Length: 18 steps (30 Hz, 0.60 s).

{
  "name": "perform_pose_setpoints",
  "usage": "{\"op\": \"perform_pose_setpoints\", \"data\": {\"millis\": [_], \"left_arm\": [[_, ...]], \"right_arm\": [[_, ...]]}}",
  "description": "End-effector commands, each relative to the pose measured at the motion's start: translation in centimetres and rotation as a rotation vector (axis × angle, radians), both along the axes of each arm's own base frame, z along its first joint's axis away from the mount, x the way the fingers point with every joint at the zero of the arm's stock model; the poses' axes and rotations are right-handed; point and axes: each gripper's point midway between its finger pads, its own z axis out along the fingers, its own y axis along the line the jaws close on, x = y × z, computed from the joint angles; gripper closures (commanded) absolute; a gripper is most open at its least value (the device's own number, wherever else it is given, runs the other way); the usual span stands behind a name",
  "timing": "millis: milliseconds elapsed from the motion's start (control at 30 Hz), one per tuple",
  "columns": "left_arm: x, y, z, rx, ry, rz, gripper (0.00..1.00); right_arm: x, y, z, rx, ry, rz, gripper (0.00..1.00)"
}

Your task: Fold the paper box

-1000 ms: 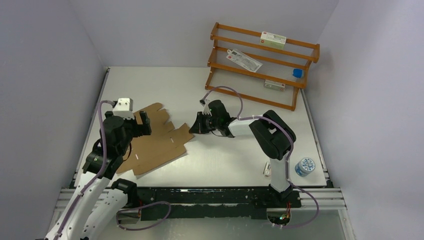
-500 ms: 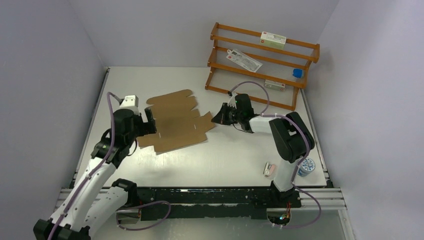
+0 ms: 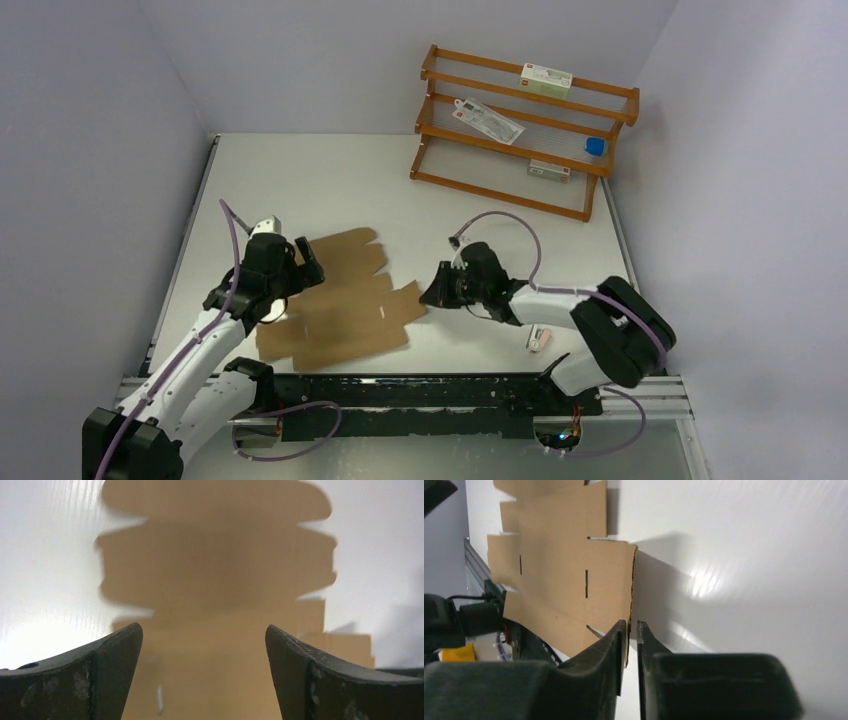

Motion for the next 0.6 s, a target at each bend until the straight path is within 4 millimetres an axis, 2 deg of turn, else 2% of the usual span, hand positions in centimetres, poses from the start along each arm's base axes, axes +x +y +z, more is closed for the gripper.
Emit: {"op": "perform_pose_setpoints", "data": {"millis": [0,133,233,367,567], "left_arm": [[0.2,0.4,0.6,-0.061,-0.035,0.096,0.03],[-0.1,1.2,0.9,-0.039,-0.041,0.123,0.03],[0.0,1.9,1.2,-0.001,-0.045,0.144,0.03],[0.3,1.5,1.3,-0.015,-0.035,0.131,0.03],[0.2,0.5,0.1,-0.033,0.004,0.087,0.03]], "right_arm": [[-2.1,-0.4,1.0,-0.026,-0.010,-0.010,0.77],[0.7,-2.3,4.4,-0.123,-0.177,-0.039,0.51],[3.5,-2.4,7.0,-0.140,-0.265,-0.020,0.42],[5.8,0.2,8.7,-0.076,-0.287,0.060,0.40],[8.4,5.6,7.5,0.045,-0.222,0.187,0.40]]}}
